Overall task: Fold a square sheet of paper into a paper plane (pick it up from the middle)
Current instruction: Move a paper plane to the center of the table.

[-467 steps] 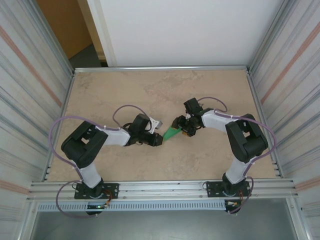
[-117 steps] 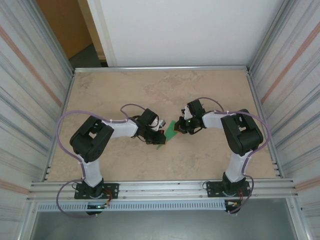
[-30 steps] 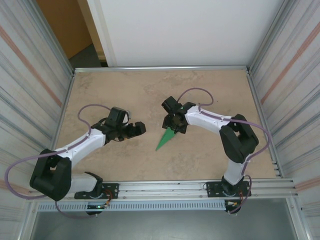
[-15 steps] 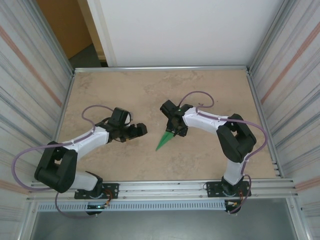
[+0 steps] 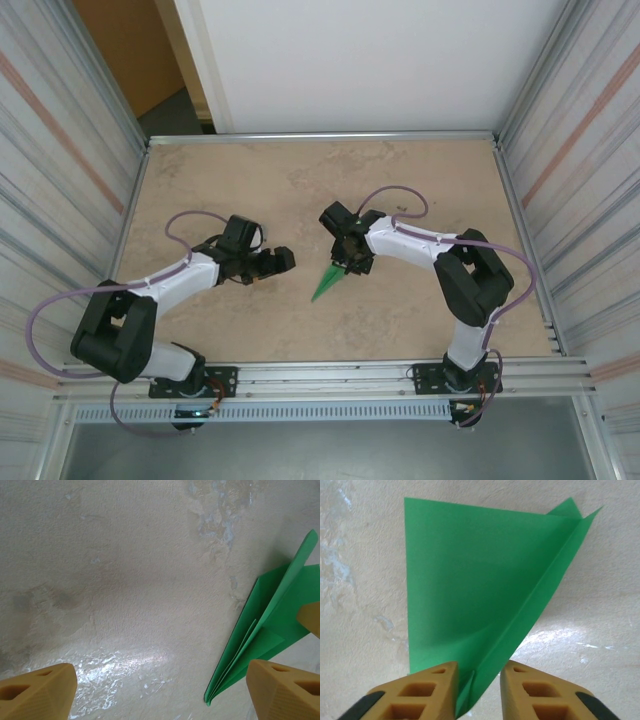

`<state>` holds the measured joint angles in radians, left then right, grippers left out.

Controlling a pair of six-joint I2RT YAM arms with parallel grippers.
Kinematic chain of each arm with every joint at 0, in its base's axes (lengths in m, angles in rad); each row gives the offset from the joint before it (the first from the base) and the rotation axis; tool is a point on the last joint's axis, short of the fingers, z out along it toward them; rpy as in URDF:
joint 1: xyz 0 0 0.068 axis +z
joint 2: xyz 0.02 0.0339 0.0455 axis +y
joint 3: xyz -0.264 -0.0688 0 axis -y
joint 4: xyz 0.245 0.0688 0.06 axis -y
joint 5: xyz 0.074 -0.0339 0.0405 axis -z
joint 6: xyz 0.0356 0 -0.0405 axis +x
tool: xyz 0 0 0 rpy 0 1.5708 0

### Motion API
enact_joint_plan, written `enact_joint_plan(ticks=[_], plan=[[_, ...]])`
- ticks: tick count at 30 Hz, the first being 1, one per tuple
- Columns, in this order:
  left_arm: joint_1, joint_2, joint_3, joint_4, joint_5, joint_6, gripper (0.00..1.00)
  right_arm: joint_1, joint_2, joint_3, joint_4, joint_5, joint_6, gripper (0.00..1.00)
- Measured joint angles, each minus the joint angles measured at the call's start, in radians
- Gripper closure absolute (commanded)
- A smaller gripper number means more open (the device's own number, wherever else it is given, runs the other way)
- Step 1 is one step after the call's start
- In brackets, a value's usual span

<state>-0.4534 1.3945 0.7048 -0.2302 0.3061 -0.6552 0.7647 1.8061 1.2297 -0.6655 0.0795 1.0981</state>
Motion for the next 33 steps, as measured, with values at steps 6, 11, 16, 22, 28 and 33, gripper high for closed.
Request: enact_joint_plan(ticks=[6, 11, 16, 22, 28, 33], plan=[[0.0, 0.005, 0.0, -0.001, -0.003, 0.0, 0.11, -0.005, -0.002, -0.013, 0.007, -0.001, 0.002, 1.0], [0.006, -0.007, 0.0, -0.004, -0.023, -0.008, 0.1, -0.034, -0.038, -0.017, 0.051, -0.037, -0.093, 1.0], [0.042, -0.043, -0.003, 0.002, -0.038, -0.035, 0.1, -0.077, -0.12, -0.037, 0.202, -0.18, -0.227, 1.0], [0.053, -0.058, -0.025, 0.02, -0.041, -0.065, 0.1, -0.14, -0.154, -0.183, 0.454, -0.418, -0.273, 1.0], [0.052, -0.048, -0.031, 0.07, -0.005, -0.093, 0.16, -0.186, -0.111, -0.306, 0.603, -0.55, -0.273, 1.0], [0.008, 0.005, -0.031, 0.111, 0.025, -0.118, 0.23, -0.229, -0.088, -0.369, 0.662, -0.586, -0.273, 1.0]])
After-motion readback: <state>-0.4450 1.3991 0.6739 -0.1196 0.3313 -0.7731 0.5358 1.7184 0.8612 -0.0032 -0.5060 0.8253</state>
